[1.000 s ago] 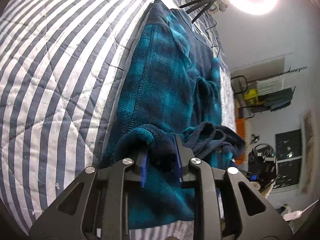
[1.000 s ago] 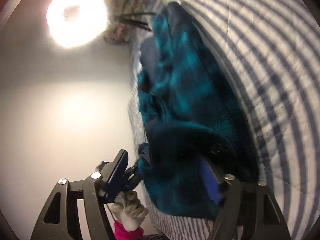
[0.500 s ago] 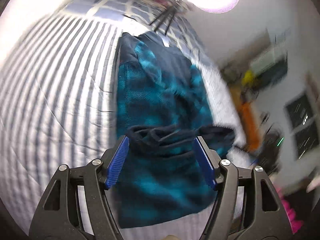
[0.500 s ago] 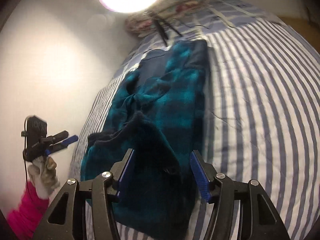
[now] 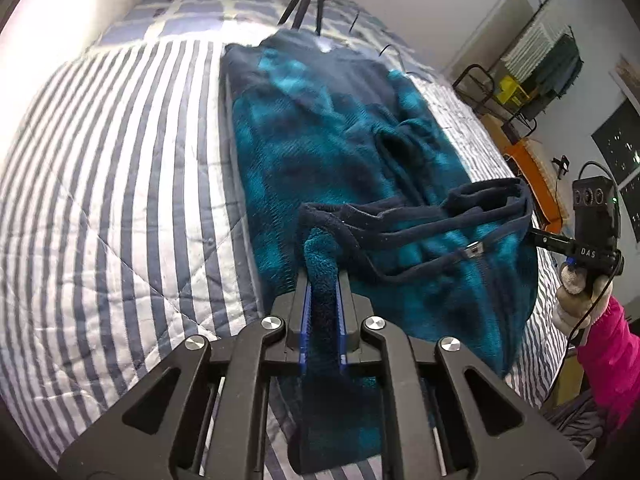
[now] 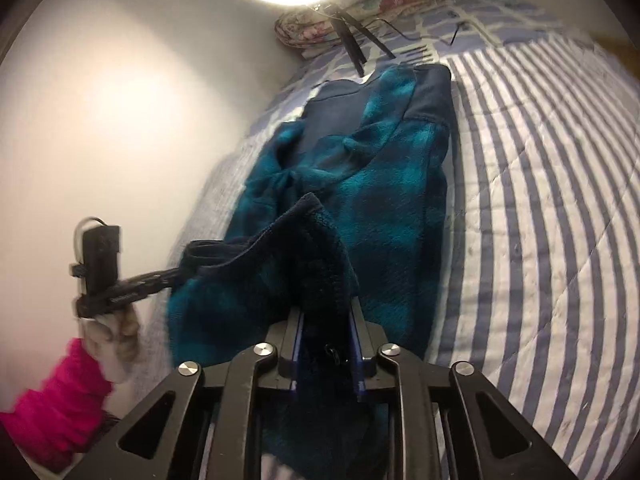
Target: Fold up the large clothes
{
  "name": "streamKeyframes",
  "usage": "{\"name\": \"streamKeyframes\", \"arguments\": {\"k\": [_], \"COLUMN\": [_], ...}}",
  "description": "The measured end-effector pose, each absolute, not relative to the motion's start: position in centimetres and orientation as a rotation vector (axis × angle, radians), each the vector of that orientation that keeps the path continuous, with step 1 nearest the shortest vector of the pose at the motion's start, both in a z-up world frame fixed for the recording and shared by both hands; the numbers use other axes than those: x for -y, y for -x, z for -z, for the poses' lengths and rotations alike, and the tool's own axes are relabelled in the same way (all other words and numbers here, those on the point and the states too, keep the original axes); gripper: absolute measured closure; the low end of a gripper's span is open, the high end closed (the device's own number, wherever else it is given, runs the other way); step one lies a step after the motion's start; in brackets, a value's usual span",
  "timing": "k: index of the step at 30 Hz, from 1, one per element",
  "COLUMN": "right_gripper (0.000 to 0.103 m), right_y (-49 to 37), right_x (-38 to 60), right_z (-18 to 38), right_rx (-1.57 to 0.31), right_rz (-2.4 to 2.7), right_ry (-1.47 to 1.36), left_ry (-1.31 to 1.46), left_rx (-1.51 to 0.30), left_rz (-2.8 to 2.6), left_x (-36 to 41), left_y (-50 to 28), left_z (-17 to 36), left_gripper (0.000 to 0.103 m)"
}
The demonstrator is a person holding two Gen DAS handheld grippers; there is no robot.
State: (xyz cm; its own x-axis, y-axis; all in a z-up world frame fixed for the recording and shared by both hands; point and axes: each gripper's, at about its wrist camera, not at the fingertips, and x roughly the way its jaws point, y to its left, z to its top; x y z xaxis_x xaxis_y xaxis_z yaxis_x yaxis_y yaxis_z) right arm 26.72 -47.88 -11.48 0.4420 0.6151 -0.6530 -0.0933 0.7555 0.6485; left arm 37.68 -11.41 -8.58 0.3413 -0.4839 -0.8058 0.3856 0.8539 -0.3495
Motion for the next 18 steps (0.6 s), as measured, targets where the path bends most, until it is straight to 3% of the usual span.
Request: {"name": "streamKeyframes", "arguments": {"k": [5, 8, 10, 11, 12, 14, 18], "right_gripper": [0.086, 0.086, 0.080, 0.071, 0.068, 0.068, 0.068], "right_y": [-26.3, -27.8, -28.6, -28.6, -28.6, -28.1, -26.9], "right_x": [50.4, 50.5, 50.1, 49.9, 49.5, 48.7, 46.9], "right_z": [12.7, 16.2, 17.1, 16.6, 15.8, 13.5, 8.4], "right_rx": [-1.055, -1.148, -1.196, -1.191, -1.190, -1.162, -1.044], "right_rz": [-0.564, -0.466, -0.401, -0.384, -0.369, -0.344, -0.334], "right_ry": [-0.745, -0.764, -0.724, -0.702, -0.647, -0.488, -0.305], "left_ry": [0.068, 0.074, 0.065, 0.097, 0.119, 0.119, 0.063], "left_rx": [-0.997, -1.026, -1.090, -1.117, -1.117, -1.100, -1.034], "left_rz": [0.588, 0.532, 0.466, 0.459, 0.458, 0.450, 0.455], "left_x": [12.2, 12.5, 12.3, 12.0, 11.7, 11.3, 10.4], "left_y": [-37.3, -39.0, -40.2, -40.7, -40.7, -40.6, -39.9], "left_z": [6.0, 8.4, 10.9, 11.8, 12.0, 11.2, 8.3], "left_gripper": [0.095, 0.095, 0.091, 0.089, 0.087, 0.078, 0.077]}}
